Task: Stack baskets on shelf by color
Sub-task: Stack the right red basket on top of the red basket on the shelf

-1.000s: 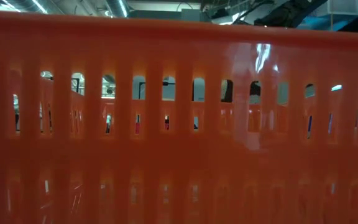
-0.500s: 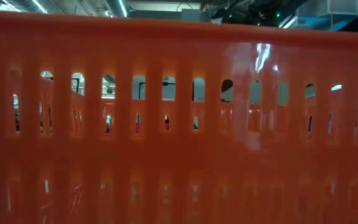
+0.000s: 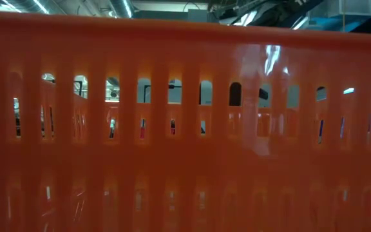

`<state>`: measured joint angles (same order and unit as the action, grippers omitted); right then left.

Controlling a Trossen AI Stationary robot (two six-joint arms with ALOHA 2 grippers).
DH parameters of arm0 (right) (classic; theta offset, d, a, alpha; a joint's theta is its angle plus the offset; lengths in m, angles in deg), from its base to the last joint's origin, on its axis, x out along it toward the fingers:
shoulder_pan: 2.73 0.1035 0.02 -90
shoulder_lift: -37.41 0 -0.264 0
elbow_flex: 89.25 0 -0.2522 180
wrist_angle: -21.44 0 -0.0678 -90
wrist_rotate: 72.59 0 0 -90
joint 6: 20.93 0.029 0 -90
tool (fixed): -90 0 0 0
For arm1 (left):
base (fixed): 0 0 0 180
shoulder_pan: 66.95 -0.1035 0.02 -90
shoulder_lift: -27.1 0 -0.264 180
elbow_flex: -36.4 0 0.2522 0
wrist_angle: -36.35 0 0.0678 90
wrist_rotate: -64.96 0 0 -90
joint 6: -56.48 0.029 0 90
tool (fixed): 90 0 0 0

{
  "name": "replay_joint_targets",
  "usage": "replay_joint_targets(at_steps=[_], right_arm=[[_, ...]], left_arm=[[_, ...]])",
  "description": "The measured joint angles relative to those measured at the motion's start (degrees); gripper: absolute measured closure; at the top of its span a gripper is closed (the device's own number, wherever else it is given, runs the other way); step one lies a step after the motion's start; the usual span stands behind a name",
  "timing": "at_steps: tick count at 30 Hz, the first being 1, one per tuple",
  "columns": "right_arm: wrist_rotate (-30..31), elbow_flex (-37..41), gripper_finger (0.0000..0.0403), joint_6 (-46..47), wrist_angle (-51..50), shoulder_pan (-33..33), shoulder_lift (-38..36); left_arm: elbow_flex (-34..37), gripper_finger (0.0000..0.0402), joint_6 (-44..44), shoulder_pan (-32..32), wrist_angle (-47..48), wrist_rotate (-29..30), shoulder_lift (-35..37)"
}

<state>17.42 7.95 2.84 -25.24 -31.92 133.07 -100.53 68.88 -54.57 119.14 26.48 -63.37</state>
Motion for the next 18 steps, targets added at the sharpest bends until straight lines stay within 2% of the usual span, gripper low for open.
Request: replay_joint_targets(at_steps=[6, 11, 18], right_arm=[[0.33, 0.02, 0.0346, 0.05, -6.0, 0.0, -0.18], [0.37, -0.26, 0.0346, 0.0, -6.55, 0.0, -0.45], [0.84, -5.89, 0.0346, -3.18, -6.41, 1.64, -4.82]], left_arm=[[0.0, 0.0318, -0.02, 0.0, 0.0, 0.0, 0.0], [0.0, 0.0318, 0.0, 0.0, 0.0, -0.02, 0.0], [0.0, 0.0318, -0.16, 0.0, 0.0, 0.0, 0.0]])
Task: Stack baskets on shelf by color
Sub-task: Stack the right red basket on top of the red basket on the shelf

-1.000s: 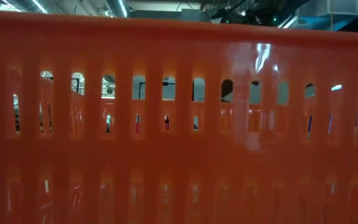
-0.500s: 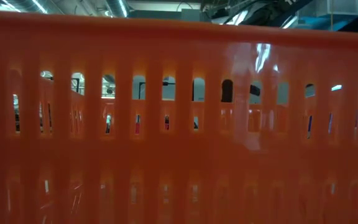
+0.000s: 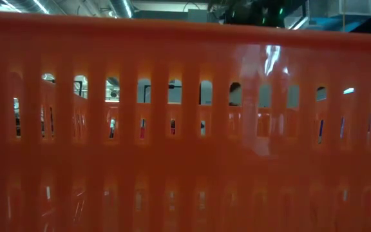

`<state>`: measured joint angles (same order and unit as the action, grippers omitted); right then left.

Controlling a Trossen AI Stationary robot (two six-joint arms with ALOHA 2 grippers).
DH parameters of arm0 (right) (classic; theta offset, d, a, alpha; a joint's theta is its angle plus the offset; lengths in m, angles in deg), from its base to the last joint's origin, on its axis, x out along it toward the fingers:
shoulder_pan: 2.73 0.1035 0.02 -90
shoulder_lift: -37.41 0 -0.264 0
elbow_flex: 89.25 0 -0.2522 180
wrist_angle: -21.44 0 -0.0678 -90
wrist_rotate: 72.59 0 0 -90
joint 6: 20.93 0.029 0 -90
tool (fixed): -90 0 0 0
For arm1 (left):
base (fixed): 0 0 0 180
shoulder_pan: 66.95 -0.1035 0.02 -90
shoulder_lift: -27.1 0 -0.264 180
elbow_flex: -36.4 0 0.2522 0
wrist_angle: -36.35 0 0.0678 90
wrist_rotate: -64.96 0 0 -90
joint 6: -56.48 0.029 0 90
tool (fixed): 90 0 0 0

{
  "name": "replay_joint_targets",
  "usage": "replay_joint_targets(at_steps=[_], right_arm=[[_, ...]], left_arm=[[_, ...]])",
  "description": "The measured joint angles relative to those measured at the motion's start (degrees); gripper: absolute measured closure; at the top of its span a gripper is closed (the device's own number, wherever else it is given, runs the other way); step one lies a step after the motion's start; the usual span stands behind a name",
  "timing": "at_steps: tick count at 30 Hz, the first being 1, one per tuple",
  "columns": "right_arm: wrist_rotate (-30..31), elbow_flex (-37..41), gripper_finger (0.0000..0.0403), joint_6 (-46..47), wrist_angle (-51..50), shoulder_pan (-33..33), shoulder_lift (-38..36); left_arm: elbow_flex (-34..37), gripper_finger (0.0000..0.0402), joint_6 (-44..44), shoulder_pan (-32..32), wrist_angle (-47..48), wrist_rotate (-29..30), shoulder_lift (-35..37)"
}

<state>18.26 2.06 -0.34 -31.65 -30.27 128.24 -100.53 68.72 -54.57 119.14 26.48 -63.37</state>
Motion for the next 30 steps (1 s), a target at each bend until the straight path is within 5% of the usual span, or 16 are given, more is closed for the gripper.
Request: replay_joint_targets(at_steps=[9, 17, 22, 26, 30], right_arm=[[2.28, -7.08, 0.0346, -6.95, -1.8, 6.49, -14.08], [2.07, -7.75, 0.0346, -13.43, -2.16, 13.84, -24.9], [1.96, -7.75, 0.0346, -13.87, -2.9, 17.15, -30.52], [1.98, -7.75, 0.0346, -16.12, -3.55, 18.87, -34.84], [1.96, -7.75, 0.0346, -17.96, -3.94, 19.57, -38.5]], left_arm=[[-0.07, 0.0318, 2.05, 0.54, -2.03, -0.02, -0.5], [-0.01, 0.0318, -5.21, -4.02, 3.5, -1.17, -1.57], [3.76, 0.0318, -7.03, -10.18, 11.76, -13.37, -2.25], [11.11, 0.0319, -5.76, -14.94, 11.56, -20.65, -2.27], [18.48, 0.0323, -4.91, -19.65, 9.02, -34.33, -2.17]])
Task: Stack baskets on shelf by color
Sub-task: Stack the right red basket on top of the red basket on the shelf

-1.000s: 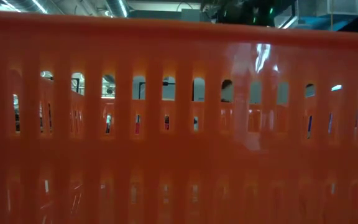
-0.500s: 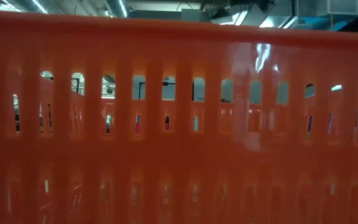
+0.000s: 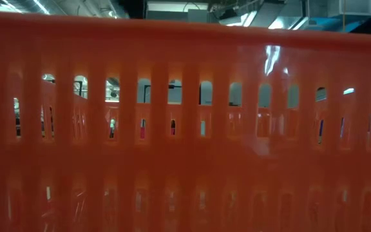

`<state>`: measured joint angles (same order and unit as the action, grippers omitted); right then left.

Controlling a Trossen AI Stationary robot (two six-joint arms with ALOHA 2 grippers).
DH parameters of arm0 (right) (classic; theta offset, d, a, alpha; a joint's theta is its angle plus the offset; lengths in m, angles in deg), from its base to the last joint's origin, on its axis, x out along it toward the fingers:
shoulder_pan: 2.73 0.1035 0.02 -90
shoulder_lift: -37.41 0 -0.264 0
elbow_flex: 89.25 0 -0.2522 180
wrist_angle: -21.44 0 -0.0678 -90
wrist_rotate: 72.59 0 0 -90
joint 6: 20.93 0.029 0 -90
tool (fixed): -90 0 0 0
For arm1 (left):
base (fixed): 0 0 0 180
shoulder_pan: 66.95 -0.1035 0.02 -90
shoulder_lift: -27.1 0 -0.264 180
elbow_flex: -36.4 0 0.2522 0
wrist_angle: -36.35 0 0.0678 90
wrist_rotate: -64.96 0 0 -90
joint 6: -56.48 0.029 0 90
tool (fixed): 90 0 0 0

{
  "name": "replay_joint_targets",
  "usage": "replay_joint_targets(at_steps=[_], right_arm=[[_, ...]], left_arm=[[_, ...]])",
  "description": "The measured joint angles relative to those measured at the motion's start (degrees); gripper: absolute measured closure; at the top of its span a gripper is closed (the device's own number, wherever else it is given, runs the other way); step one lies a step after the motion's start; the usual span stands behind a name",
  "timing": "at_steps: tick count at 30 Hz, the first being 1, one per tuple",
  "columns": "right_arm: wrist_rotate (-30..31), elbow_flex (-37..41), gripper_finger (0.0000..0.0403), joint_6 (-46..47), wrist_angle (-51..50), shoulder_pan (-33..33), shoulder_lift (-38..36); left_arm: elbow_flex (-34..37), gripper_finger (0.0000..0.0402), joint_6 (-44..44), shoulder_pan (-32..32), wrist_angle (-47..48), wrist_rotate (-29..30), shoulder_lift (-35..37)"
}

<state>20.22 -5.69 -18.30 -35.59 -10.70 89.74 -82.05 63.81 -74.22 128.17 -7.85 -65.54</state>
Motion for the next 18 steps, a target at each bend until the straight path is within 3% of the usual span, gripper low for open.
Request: replay_joint_targets(at_steps=[3, 12, 18], right_arm=[[0.04, 0.0, 0.0346, -1.78, -1.3, 0.03, -2.12], [-0.5, 0.04, 0.0346, -5.5, -10.79, 0.03, -3.82], [-8.21, 0.09, 0.0346, -8.79, -13.26, 0.03, -3.53]], left_arm=[[6.42, 0.0321, 2.02, -2.56, -5.69, -6.02, -0.1], [22.69, 0.032, 15.22, -9.49, -24.46, -10.28, -0.08], [30.94, 0.032, 15.3, -15.18, -30.37, -15.32, -0.04]])
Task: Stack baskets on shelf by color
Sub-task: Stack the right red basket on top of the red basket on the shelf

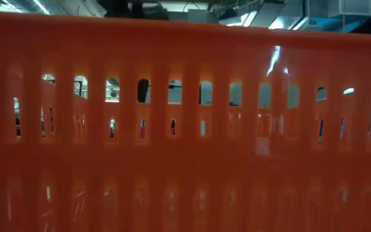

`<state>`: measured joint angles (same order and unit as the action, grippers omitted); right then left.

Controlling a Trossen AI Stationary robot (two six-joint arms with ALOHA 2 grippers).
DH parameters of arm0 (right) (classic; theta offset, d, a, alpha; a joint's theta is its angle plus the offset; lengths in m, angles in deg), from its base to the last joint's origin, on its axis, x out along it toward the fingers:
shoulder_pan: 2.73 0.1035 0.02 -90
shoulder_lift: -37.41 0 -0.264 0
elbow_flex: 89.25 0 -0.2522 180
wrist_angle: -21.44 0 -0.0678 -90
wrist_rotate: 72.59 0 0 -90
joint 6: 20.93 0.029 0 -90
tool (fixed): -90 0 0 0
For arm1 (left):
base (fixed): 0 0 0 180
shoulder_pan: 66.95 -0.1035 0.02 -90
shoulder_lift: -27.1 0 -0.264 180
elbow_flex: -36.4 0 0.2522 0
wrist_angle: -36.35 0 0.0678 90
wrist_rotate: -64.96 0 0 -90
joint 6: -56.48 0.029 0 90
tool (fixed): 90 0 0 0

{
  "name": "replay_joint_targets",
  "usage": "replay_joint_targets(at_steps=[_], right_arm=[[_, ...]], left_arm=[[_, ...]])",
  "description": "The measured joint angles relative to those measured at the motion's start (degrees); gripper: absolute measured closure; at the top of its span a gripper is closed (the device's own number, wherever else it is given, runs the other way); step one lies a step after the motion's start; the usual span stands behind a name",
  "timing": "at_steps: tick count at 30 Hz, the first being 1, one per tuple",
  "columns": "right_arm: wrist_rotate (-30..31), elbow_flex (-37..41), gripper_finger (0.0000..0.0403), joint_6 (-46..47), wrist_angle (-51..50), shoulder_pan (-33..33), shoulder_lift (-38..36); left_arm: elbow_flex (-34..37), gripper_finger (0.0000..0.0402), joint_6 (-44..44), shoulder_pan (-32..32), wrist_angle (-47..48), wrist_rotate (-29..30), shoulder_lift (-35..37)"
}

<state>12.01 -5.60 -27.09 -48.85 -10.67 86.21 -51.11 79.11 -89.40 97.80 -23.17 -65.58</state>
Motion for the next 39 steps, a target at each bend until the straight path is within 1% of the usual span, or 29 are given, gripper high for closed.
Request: replay_joint_targets(at_steps=[3, 6, 8, 11, 15, 21, 26, 30, 39], right_arm=[[-0.71, 0.0, 0.0346, -0.19, 0.04, -0.01, 0.17], [-0.27, 0.0, 0.0346, -0.08, 0.06, -0.02, 0.22], [-0.27, 0.0, 0.0346, -0.07, 0.06, -0.01, 0.15], [-0.27, 0.0, 0.0346, 0.2, 0.09, -0.01, 0.18], [-0.25, 0.0, 0.0346, 1.69, 0.09, -0.01, 0.17], [-0.24, 0.0, 0.0346, 1.76, 0.09, -0.01, 0.17], [-0.23, 0.0, 0.0346, 1.65, 0.11, -0.01, 0.16], [-0.21, 0.0, 0.0346, 1.65, 0.11, -0.01, 0.18], [-0.18, 0.0, 0.0346, 1.65, 0.11, -0.01, 0.18]], left_arm=[[3.51, 0.032, -0.02, -2.24, -4.68, -0.66, 0.0], [6.55, 0.032, 0.11, -4.02, -10.49, -3.98, 0.0], [7.96, 0.032, 0.21, -4.86, -12.84, -4.59, 0.0], [9.39, 0.032, 0.0, -5.74, -13.62, -4.7, 0.0], [10.34, 0.032, -1.48, -6.46, -13.93, -8.01, 0.0], [11.4, 0.032, -1.27, -6.55, -16.81, -6.98, 0.0], [14.23, 0.032, -4.01, -6.56, -18.55, -6.72, 0.0], [15.4, 0.032, -4.06, -6.03, -20.4, -2.2, 0.0], [15.53, 0.032, -2.61, -6.19, -21.82, -1.96, 0.0]])
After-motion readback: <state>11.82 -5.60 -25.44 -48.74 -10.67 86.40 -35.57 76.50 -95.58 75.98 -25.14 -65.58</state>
